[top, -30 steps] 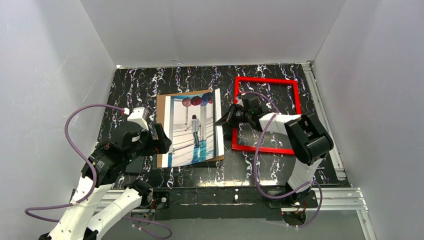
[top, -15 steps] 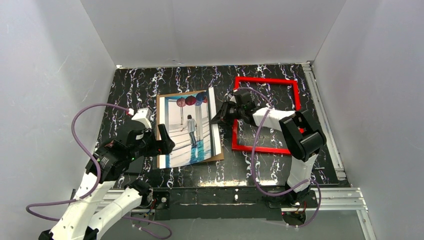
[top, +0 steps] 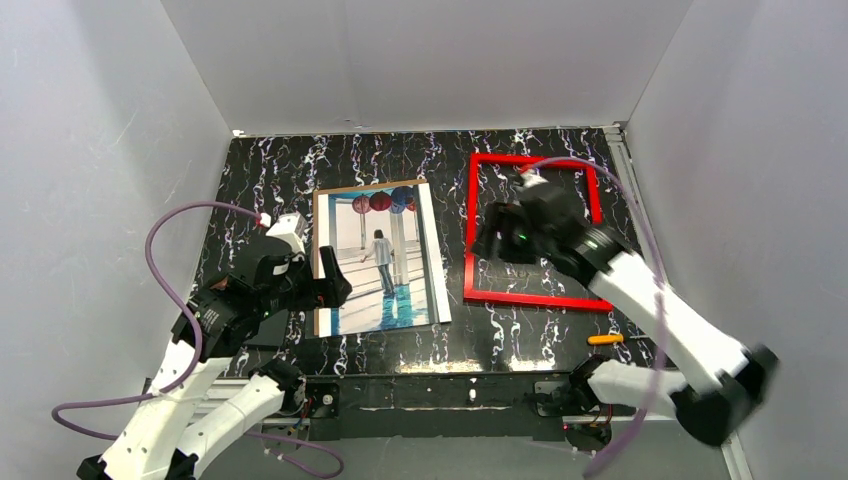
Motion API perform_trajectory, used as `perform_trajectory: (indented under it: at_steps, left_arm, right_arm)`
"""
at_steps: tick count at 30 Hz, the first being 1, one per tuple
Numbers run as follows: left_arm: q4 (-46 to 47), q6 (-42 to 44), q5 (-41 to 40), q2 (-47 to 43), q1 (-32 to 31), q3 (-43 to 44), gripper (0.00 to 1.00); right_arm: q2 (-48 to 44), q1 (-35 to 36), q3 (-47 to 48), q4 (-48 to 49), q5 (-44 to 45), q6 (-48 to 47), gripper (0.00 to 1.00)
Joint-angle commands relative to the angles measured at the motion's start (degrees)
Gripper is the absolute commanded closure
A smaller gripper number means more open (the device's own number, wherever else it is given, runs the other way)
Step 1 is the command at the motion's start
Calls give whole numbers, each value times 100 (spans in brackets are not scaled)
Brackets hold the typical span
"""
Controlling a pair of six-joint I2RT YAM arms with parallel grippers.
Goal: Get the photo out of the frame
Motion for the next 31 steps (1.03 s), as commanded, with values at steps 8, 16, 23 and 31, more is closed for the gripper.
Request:
perform_trajectory:
  at_steps: [8,16,23,31]
  left_arm:
    - [456,420,279,-378,11,94,2]
    - [986,964,34,-992,11,409,2]
    - [1421,1213,-107,-1158,11,744,2]
    - [1349,1205,-76,-1206,11,745,2]
  right_arm:
    - [-4594,17,-509,-2334,647,-1013,15]
    - [-5726,14,-48,-2735,928,-855,14]
    - [-6418,14,-117,-2269,1170,-713,14]
    - [-6832,44,-228,-2252,1401,-535,13]
